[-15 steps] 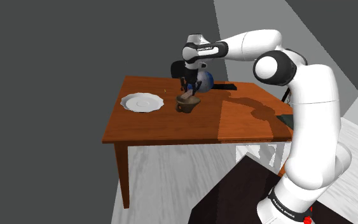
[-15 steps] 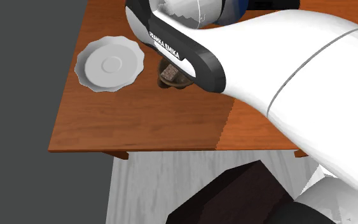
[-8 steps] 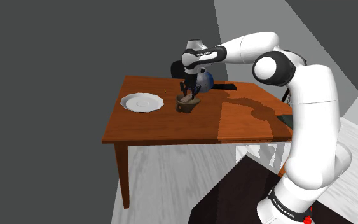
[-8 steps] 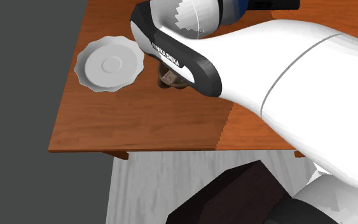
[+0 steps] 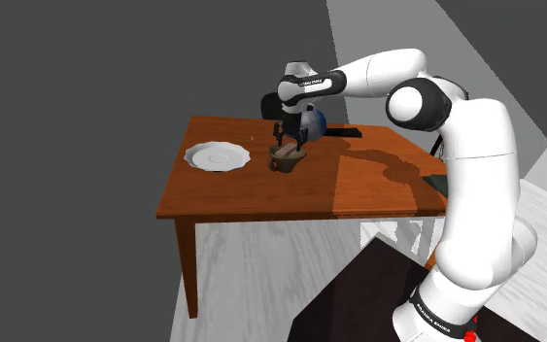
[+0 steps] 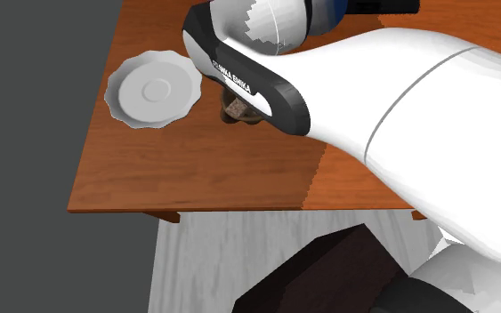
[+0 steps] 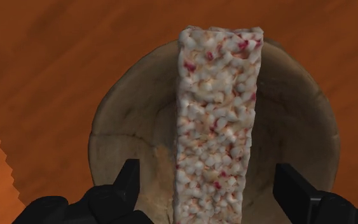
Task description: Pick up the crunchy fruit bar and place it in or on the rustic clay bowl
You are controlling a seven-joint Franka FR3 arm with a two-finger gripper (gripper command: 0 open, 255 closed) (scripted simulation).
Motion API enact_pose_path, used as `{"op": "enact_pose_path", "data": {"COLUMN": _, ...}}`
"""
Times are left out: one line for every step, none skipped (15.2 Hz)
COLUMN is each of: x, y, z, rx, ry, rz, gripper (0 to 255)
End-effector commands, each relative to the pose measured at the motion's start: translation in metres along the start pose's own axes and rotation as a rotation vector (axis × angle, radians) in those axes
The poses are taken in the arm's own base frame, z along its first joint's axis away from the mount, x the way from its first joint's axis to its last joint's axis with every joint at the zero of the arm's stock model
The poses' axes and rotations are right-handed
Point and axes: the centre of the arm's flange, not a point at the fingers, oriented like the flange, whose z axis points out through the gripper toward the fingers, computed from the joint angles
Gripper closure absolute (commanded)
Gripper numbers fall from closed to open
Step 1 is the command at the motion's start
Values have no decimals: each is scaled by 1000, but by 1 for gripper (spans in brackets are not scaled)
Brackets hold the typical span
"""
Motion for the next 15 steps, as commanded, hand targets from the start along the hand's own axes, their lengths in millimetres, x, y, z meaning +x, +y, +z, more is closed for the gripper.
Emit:
{"op": "enact_pose_path", "data": {"x": 0, "y": 0, "z": 0, "rx": 0, "ry": 0, "rz": 0, "gripper": 0}}
{"op": "enact_pose_path", "data": {"x": 0, "y": 0, "z": 0, "rx": 0, "ry": 0, "rz": 0, "gripper": 0}}
{"op": "enact_pose_path", "data": {"x": 0, "y": 0, "z": 0, "rx": 0, "ry": 0, "rz": 0, "gripper": 0}}
{"op": "enact_pose_path", "data": {"x": 0, "y": 0, "z": -13, "rx": 0, "ry": 0, "rz": 0, "gripper": 0}}
{"op": "enact_pose_path", "data": {"x": 0, "y": 0, "z": -26, "rx": 0, "ry": 0, "rz": 0, "gripper": 0}}
{"op": "enact_pose_path", "data": {"x": 0, "y": 0, "z": -40, "rx": 0, "ry": 0, "rz": 0, "gripper": 0}}
{"op": "enact_pose_path", "data": {"x": 0, "y": 0, "z": -50, "rx": 0, "ry": 0, "rz": 0, "gripper": 0}}
{"op": "enact_pose_path", "data": {"x": 0, "y": 0, "z": -50, "rx": 0, "ry": 0, "rz": 0, "gripper": 0}}
{"op": "enact_pose_path", "data": {"x": 0, "y": 0, "z": -50, "rx": 0, "ry": 0, "rz": 0, "gripper": 0}}
{"op": "enact_pose_path", "data": {"x": 0, "y": 0, "z": -50, "rx": 0, "ry": 0, "rz": 0, "gripper": 0}}
{"op": "enact_pose_path", "data": {"x": 0, "y": 0, "z": -50, "rx": 0, "ry": 0, "rz": 0, "gripper": 0}}
{"op": "enact_pose_path", "data": {"x": 0, "y": 0, "z": -50, "rx": 0, "ry": 0, "rz": 0, "gripper": 0}}
{"op": "enact_pose_path", "data": {"x": 0, "y": 0, "z": -50, "rx": 0, "ry": 0, "rz": 0, "gripper": 0}}
{"op": "enact_pose_path", "data": {"x": 0, "y": 0, "z": -50, "rx": 0, "ry": 0, "rz": 0, "gripper": 0}}
{"op": "enact_pose_path", "data": {"x": 0, "y": 0, "z": -50, "rx": 0, "ry": 0, "rz": 0, "gripper": 0}}
